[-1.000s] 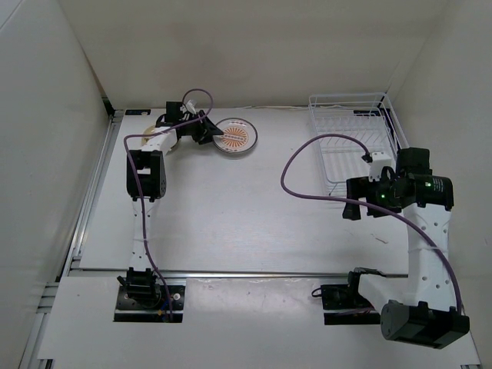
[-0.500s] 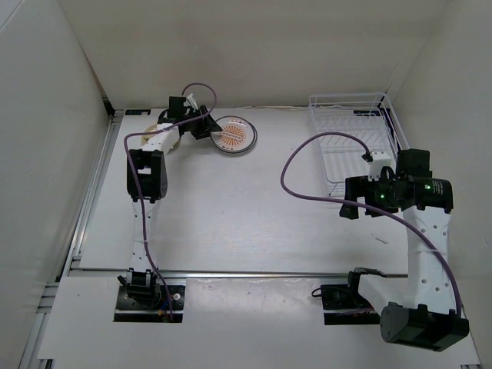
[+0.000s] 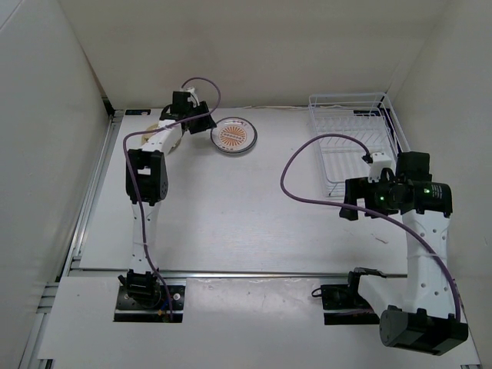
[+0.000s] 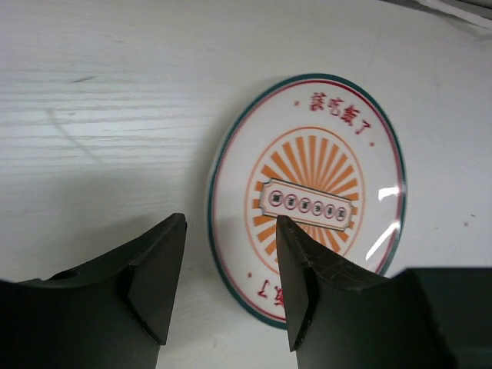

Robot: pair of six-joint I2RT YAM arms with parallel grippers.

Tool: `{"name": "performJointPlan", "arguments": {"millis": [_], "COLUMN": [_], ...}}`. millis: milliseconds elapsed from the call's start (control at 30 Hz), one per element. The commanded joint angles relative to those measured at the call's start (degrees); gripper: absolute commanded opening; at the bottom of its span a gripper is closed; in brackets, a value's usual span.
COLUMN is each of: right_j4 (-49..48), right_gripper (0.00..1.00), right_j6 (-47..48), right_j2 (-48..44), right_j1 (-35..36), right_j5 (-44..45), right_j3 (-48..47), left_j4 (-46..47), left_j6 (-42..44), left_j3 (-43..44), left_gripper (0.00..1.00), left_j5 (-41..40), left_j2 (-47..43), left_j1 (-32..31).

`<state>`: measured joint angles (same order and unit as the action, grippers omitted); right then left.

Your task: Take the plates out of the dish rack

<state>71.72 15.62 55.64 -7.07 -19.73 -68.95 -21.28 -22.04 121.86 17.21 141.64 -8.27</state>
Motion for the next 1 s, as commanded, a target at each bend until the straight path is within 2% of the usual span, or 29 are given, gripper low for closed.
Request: {"name": "performJointPlan", "arguments": {"millis": [0,133,200,300,333,367,467,667,767,967], "right_j4": [-2.1,-4.5,-6.6,-12.2,-13.8,-15.2,-19.4,-22.4,-23.8,-26.3], "right_gripper": [1.00,1.00,1.00,1.00,1.00,1.00,1.00,1.00,1.00,1.00], "right_j6": [0.1,0.1,-0.4,-2.6,-3.7,-5.1,-10.8,-14.1,-14.7,-11.0], "right_j2": [-0.9,-0.9,0.2,3.8,5.1,7.9,12.8,18.9,20.1,19.3], "right_j1": [-0.2,-0.2,-0.2,-0.2,-0.2,-0.2,-0.2,-0.2,-0.2,2.8], "right_j5": [0.7,4.2,5.8,12.0,13.7,15.5,19.2,17.5,17.5,23.0], "right_j3": [1.1,1.1,-1.0,-5.3,-6.8,-8.3,-14.5,-21.9,-22.5,-17.2], "left_j4": [-0.6,-2.0,-3.2,-3.8,-3.8,-3.8,-4.3,-4.8,-5.4,-9.7], "left_j6": [2.7,3.8,4.4,7.8,9.4,12.2,16.3,24.8,24.8,19.6], "left_j3": [-2.0,-4.3,-5.7,-9.8,-11.1,-13.9,-19.8,-34.3,-40.6,-59.9], "left_gripper": [0.61,0.64,0.66,0.75,0.90,1.00,1.00,1.00,1.00,1.00], "left_j5": [-10.6,-17.2,-17.2,-15.8,-15.8,-19.2,-28.9,-34.0,-34.0,-21.6], "left_j2": [-8.4,-11.2,-14.4,-22.2,-24.5,-26.8,-36.4,-54.5,-63.7,-79.1], "left_j1": [0.0,0.0,0.5,2.5,2.5,3.0,3.6,5.7,9.3,20.8]}}
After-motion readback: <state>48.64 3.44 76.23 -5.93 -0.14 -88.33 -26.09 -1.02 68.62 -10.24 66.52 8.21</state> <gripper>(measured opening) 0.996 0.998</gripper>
